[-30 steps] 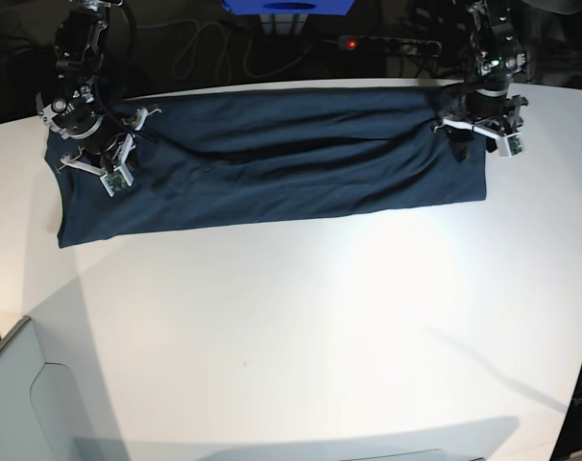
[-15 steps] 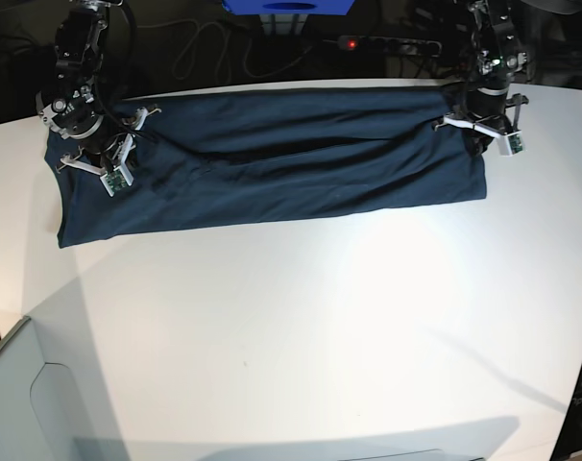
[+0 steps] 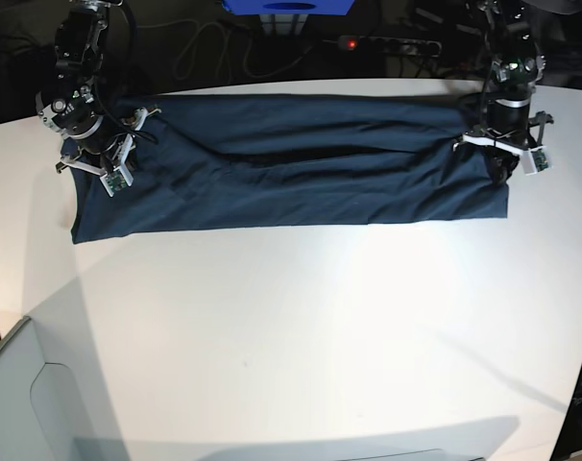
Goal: Fold the T-shirt properly
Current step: 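Fold the strip end with the left gripper toward the right gripper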
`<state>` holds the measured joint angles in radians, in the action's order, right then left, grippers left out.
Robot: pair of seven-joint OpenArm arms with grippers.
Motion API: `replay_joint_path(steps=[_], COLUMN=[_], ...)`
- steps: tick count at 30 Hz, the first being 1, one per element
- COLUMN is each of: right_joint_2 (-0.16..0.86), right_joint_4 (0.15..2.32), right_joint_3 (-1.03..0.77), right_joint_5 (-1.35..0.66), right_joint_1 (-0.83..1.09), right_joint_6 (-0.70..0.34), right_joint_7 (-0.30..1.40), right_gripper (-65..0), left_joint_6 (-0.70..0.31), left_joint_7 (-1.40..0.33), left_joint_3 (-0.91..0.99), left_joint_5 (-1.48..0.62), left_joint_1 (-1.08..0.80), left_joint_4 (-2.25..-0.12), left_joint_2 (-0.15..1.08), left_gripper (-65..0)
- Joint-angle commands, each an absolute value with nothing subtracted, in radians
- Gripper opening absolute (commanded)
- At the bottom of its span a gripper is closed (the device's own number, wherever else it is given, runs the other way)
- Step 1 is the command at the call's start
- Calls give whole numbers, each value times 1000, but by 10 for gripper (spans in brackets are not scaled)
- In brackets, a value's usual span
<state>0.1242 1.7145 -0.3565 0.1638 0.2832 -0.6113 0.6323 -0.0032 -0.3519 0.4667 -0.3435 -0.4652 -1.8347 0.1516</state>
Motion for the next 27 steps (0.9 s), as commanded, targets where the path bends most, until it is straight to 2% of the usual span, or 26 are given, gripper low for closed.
replay_joint_path(steps=[1,9,19,24,27], right_joint_2=[134,134,134,134,134], right_joint_4=[1728,1755,1902,1910,1910], right_joint_3=[-358,-366,-367,-367,-367], right_joint_5=[159,159,159,159,159], right_joint_1=[278,278,289,306,309], right_joint_6=[-625,-625,-625,-625,-625], right_joint_7=[616,616,628,628,628], right_gripper=[-644,-644,-644,-644,-644], left_joint_6=[-1,-1,10,13,96], left_joint_7=[-329,-329,-329,-329,-329], left_joint_3=[466,340,21,-99,-168], left_joint_5=[-348,-338,-337,-337,-337], left_joint_1=[-484,-544,-489,-424,-378], left_joint_4=[-1874,-2028,-2014,-1952,-1903], left_joint_2=[160,68,65,64,64], left_gripper=[-650,-650,-650,-650,-650])
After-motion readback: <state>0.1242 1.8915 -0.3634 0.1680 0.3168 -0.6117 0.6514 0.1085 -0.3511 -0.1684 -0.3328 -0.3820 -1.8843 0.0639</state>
